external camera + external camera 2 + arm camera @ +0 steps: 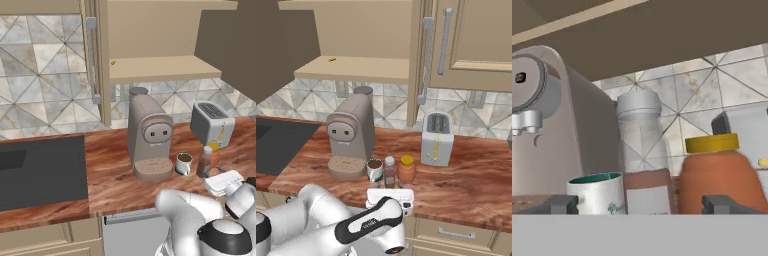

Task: Pick the cinnamon and honey bottle from the cabinet and place them next to the mug.

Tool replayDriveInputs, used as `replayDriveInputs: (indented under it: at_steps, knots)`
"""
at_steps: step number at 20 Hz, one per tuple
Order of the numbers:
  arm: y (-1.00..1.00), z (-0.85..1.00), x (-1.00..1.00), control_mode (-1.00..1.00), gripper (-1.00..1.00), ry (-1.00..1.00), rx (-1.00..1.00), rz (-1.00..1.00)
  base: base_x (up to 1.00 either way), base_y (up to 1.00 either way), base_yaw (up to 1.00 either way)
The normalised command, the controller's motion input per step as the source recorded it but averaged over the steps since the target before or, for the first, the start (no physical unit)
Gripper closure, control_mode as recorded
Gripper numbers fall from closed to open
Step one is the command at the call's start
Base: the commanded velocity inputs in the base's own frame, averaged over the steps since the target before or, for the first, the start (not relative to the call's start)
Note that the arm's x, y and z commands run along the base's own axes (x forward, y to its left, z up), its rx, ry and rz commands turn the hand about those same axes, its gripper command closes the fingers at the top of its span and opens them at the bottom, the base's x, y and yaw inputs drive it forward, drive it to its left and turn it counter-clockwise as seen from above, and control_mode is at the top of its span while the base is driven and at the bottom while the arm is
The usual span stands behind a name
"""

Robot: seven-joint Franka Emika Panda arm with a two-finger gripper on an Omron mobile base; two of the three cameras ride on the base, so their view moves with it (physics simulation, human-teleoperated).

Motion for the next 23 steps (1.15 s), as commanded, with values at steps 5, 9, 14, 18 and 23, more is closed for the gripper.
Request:
replayDriveInputs:
  at_steps: [5, 9, 14, 18, 23]
  knots:
    - [0.00, 0.17, -1.00, -1.00, -1.00, -0.18, 0.00, -0.05, 0.00, 0.00, 0.00]
    - [0.44, 0.37, -1.00, -1.00, -1.00, -0.37, 0.02, -0.04, 0.00, 0.00, 0.00]
    - [0.92, 0.84, -0.84, -1.00, -1.00, -0.47, 0.00, 0.01, 0.00, 0.00, 0.00]
    - [0.78, 1.00, -0.07, -1.00, -1.00, -0.53, -0.08, 0.11, 0.00, 0.00, 0.00]
    - [0.27, 1.00, -0.23, -1.00, -1.00, -0.57, -0.07, 0.21, 0.00, 0.00, 0.00]
